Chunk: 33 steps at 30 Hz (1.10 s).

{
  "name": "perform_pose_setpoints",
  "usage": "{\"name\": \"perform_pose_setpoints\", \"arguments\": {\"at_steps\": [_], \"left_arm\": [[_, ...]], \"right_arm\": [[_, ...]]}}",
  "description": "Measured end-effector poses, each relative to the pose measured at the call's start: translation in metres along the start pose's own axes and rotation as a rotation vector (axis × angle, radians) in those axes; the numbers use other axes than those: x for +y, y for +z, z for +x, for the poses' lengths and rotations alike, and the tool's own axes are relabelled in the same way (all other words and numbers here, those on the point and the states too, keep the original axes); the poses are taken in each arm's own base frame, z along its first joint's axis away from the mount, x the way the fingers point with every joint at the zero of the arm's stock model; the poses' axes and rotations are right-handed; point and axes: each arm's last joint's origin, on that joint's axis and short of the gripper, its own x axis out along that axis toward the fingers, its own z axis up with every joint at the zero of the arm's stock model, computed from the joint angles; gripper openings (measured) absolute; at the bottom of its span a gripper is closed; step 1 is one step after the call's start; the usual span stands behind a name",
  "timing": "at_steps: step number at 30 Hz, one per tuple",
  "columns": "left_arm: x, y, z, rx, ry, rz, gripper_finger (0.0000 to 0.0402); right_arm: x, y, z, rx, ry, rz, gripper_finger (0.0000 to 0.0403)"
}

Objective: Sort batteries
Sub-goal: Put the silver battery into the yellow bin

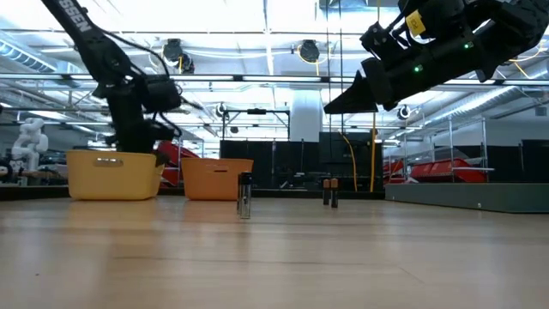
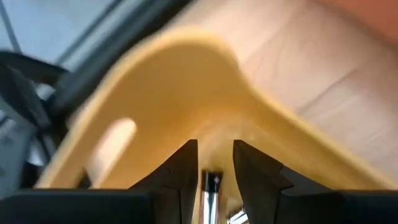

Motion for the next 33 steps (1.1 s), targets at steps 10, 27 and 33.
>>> {"name": "perform_pose_setpoints", "arguments": {"at_steps": [10, 27, 33], "left_arm": [[-0.006, 0.010, -0.045, -0.204, -0.072, 0.082, 0.0113], [-0.066, 0.016, -0.111, -0.604, -0.744, 0.328, 0.0114], [-0.094, 0.005, -0.128, -0.636, -0.858, 0.413, 0.0114]], "right_arm": [[0.000, 0.000, 0.000, 0.001, -0.004, 0.000, 0.0141], [0.000, 0.000, 0.000, 0.000, -0.003, 0.000, 0.0141], [0.001, 0.000, 0.000, -0.002, 0.000, -0.001, 0.0141]]}}
